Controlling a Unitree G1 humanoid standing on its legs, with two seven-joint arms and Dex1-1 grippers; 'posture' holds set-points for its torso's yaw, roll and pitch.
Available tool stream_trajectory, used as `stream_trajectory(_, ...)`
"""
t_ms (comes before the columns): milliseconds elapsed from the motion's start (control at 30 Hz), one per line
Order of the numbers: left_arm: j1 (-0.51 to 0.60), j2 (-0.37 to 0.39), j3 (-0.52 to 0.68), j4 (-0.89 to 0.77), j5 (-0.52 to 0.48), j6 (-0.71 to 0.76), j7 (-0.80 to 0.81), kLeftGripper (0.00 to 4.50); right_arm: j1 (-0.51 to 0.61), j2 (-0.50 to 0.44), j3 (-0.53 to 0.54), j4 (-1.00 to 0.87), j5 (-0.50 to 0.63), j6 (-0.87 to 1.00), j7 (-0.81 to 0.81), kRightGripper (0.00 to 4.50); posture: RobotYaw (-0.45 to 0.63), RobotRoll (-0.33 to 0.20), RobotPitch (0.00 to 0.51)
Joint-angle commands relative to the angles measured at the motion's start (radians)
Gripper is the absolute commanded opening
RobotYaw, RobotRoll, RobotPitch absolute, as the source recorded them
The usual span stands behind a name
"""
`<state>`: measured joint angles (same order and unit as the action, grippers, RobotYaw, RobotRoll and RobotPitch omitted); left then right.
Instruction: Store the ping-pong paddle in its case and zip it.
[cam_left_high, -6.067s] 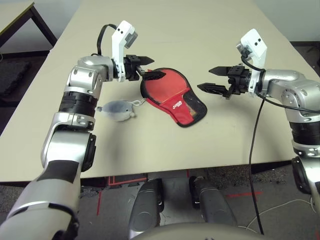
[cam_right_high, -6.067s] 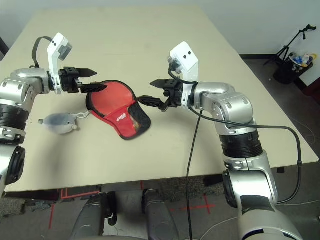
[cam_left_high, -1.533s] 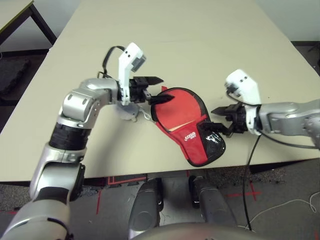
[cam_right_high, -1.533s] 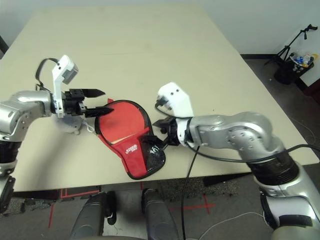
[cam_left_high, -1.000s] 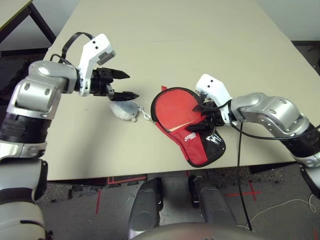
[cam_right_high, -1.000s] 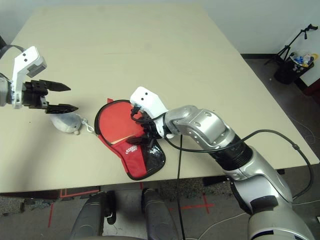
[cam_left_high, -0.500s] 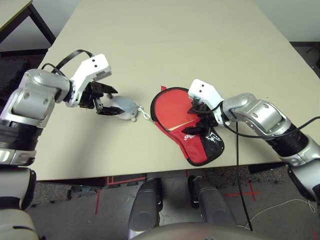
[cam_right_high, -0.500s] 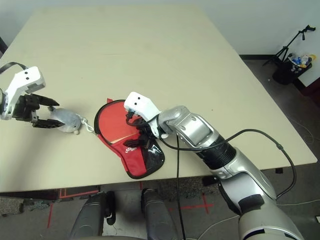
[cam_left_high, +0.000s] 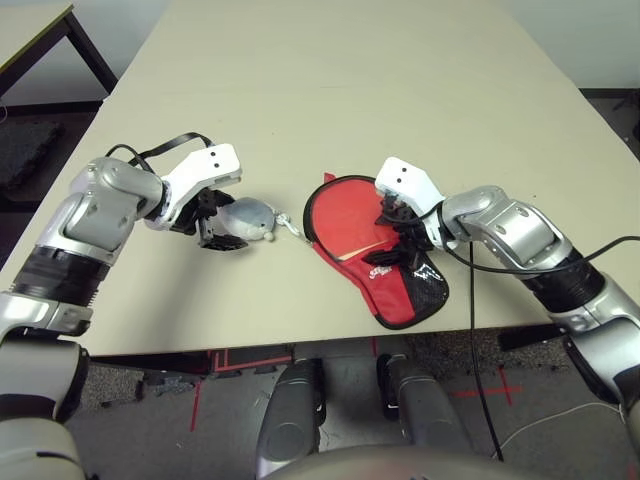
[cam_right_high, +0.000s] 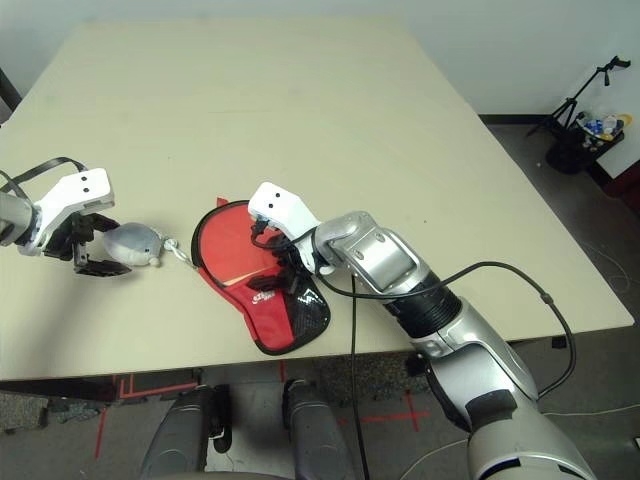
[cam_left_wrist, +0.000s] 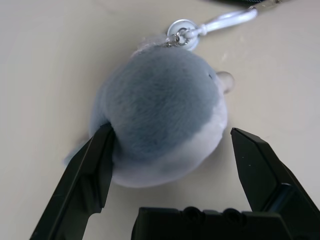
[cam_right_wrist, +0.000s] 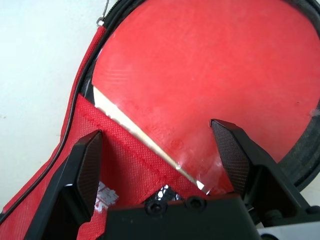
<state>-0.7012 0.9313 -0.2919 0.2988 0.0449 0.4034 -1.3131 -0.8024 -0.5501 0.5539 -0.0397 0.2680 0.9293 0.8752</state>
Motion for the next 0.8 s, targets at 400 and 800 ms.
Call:
stream_trajectory(400, -0.048, -0.071, -0.010, 0.115, 0.069, -0.101, 0.051, 0.38, 0.021, 0.015, -0.016, 0.013, -0.041, 0.018, 0.020, 4.50, 0.05, 0.000, 0.157)
stream_trajectory(800, -0.402, -0.280, -0.009, 0.634, 0.212, -0.312, 0.374, 0.16, 0.029, -0.048, 0.049, -0.061, -0.119, 0.003, 0.067, 4.50, 0.04, 0.000, 0.170)
